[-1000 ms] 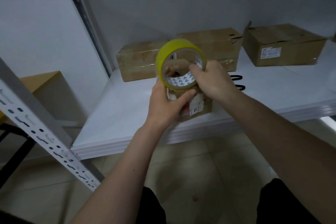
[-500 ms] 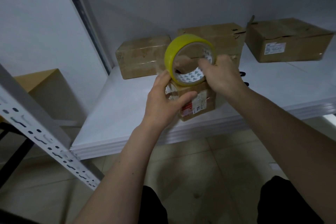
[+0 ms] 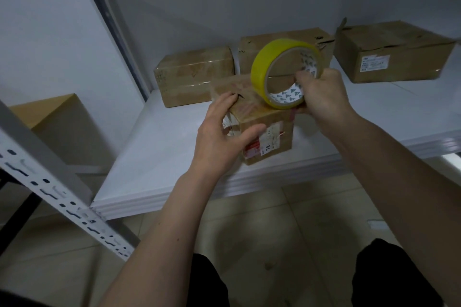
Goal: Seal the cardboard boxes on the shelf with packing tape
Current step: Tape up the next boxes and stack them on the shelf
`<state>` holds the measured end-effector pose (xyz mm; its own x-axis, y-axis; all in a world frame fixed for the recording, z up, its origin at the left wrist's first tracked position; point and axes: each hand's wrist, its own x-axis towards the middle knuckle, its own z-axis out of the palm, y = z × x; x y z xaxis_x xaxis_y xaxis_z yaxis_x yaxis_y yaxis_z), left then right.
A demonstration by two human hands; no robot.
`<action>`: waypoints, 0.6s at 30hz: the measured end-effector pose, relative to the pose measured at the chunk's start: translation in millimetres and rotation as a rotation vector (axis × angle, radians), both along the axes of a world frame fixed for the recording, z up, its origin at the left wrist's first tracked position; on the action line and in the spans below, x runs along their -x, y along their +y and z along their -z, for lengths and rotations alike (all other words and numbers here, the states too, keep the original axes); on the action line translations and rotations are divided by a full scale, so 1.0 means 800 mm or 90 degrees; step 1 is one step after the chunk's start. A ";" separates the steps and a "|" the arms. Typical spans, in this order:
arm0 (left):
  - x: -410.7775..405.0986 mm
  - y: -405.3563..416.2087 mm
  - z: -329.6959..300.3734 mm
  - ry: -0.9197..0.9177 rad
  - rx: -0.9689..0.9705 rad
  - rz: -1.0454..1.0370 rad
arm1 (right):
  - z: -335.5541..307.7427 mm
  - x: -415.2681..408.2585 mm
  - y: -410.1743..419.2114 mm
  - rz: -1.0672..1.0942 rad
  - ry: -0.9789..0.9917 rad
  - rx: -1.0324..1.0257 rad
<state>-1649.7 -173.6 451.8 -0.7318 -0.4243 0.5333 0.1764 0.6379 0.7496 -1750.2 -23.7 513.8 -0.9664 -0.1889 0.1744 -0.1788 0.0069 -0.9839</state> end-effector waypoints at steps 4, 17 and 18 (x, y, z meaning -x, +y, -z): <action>-0.003 0.005 -0.003 -0.024 0.005 -0.012 | 0.012 -0.005 -0.003 0.019 -0.012 0.053; 0.005 0.022 -0.033 -0.091 0.247 -0.029 | 0.010 0.010 -0.001 0.005 0.004 -0.048; 0.006 0.022 -0.032 -0.099 0.249 -0.032 | 0.009 0.013 0.001 0.000 -0.011 -0.032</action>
